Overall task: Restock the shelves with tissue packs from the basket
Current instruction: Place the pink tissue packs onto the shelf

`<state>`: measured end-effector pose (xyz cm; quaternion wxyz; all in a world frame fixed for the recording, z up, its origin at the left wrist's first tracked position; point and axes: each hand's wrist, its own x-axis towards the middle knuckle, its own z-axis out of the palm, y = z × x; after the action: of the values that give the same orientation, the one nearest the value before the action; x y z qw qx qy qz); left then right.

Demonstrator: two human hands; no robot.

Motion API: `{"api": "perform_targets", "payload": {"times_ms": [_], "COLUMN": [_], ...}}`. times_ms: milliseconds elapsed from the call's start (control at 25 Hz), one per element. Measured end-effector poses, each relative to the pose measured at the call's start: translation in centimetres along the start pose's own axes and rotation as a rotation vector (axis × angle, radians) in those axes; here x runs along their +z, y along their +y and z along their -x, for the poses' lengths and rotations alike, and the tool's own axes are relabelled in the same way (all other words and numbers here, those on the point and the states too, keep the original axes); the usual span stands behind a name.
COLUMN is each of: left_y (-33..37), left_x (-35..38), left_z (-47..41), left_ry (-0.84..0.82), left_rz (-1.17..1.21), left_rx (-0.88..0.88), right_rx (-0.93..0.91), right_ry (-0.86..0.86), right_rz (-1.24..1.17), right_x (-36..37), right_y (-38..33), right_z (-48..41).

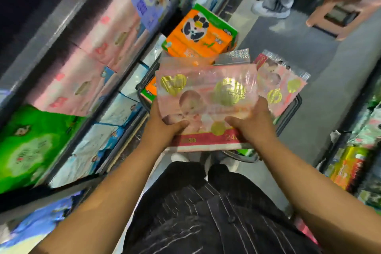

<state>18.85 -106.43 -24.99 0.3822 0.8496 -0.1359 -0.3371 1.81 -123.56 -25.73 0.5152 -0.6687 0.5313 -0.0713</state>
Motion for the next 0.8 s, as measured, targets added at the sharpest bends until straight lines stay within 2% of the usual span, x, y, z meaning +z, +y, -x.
{"api": "perform_targets", "payload": {"times_ms": [280, 520, 800], "left_y": [-0.1, -0.5, 0.9], "left_x": [-12.8, -24.6, -34.2], "left_z": [4.5, 7.4, 9.4], "left_ry": [0.306, 0.497, 0.659], "left_rz": [0.156, 0.255, 0.290], "left_rx": [-0.048, 0.026, 0.157], "right_rx": [-0.214, -0.446, -0.620], "right_ry": [-0.093, -0.168, -0.221], "right_rz": [-0.056, -0.116, -0.208], "right_x": [6.5, 13.1, 16.1], "right_y": [-11.5, -21.1, -31.5], "right_z": [4.3, 8.8, 12.9]}}
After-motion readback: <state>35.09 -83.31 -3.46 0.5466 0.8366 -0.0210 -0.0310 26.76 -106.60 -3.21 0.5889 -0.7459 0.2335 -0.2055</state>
